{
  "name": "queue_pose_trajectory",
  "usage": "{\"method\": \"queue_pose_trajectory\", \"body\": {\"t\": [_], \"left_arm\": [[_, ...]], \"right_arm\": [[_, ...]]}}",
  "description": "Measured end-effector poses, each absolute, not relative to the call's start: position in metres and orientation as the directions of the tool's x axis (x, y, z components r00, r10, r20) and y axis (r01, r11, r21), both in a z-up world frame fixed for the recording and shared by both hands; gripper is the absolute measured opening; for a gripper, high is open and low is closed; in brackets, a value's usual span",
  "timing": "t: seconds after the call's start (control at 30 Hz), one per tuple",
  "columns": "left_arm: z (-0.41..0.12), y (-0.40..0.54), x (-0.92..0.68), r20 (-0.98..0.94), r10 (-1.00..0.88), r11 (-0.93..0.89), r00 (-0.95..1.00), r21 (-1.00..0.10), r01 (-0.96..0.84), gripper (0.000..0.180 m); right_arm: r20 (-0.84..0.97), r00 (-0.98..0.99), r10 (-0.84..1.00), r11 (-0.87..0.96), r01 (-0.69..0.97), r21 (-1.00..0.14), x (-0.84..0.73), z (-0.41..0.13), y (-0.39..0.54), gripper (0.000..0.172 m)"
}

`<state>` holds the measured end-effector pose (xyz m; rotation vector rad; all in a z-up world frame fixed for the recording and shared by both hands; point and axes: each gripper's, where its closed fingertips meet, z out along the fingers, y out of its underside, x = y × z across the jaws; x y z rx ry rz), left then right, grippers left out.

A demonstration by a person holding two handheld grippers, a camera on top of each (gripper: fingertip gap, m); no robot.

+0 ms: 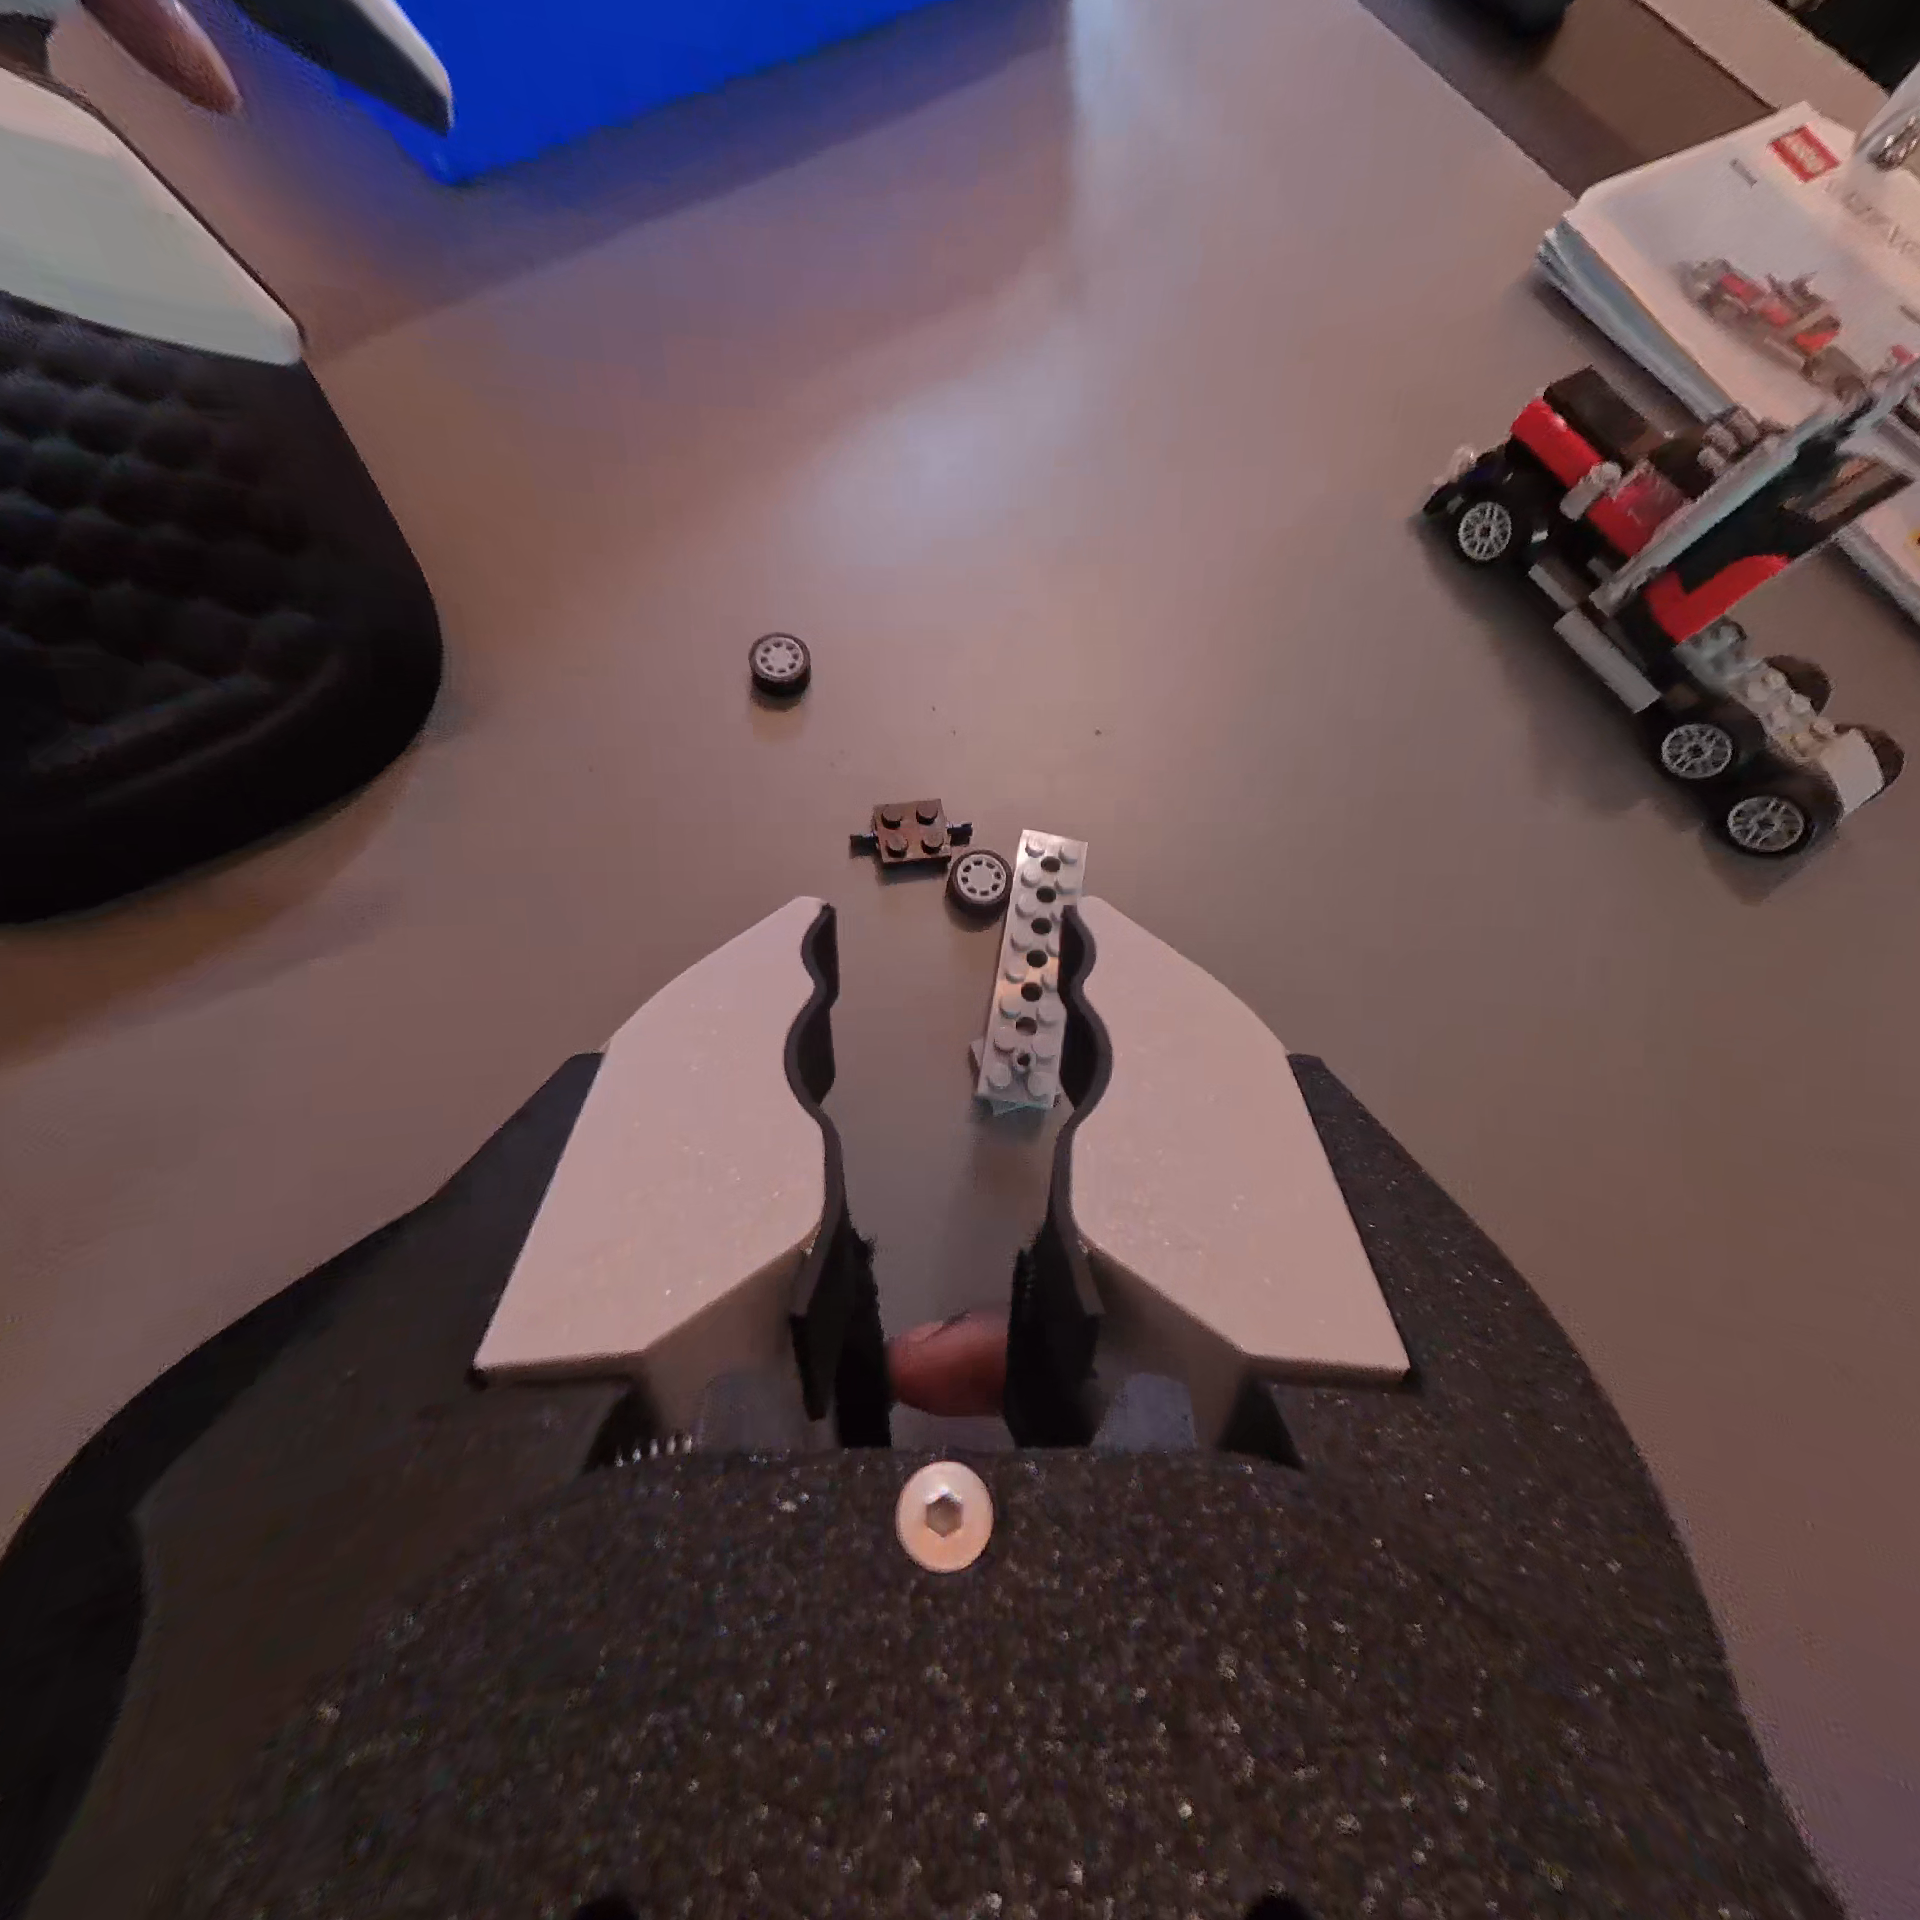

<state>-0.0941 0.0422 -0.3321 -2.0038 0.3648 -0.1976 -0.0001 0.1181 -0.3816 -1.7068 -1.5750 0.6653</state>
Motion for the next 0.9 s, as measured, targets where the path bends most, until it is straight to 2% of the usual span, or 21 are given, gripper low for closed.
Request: {"method": "queue_pose_trajectory", "body": {"t": [0.23,0.33,0.43,0.6,0.73,0.9], "left_arm": [[-0.364,0.062,-0.079,-0.035,-0.397,-0.497,0.917,-0.832,-0.247,0.032],[-0.370,0.073,-0.079,-0.063,-0.371,-0.514,0.927,-0.817,-0.262,0.000],[-0.372,0.082,-0.084,-0.120,-0.336,-0.522,0.934,-0.802,-0.291,0.000],[-0.381,0.085,-0.081,-0.126,-0.352,-0.545,0.927,-0.778,-0.313,0.001],[-0.396,0.085,-0.079,-0.103,-0.380,-0.606,0.919,-0.723,-0.332,0.034],[-0.406,0.083,-0.074,-0.078,-0.427,-0.637,0.901,-0.682,-0.360,0.026]], "right_arm": [[0.102,0.097,0.990,0.019,0.625,-0.780,-0.004,-0.388,0.122,0.018],[0.092,0.073,0.993,0.036,0.556,-0.830,-0.014,-0.372,0.115,0.001],[0.117,0.089,0.989,0.049,0.553,-0.832,-0.016,-0.368,0.117,0.000],[0.172,0.095,0.981,0.071,0.644,-0.761,-0.008,-0.387,0.125,0.004],[0.114,0.079,0.990,0.040,0.623,-0.781,-0.011,-0.392,0.122,0.015],[0.100,0.087,0.991,0.023,0.629,-0.777,-0.011,-0.394,0.125,0.022]]}}
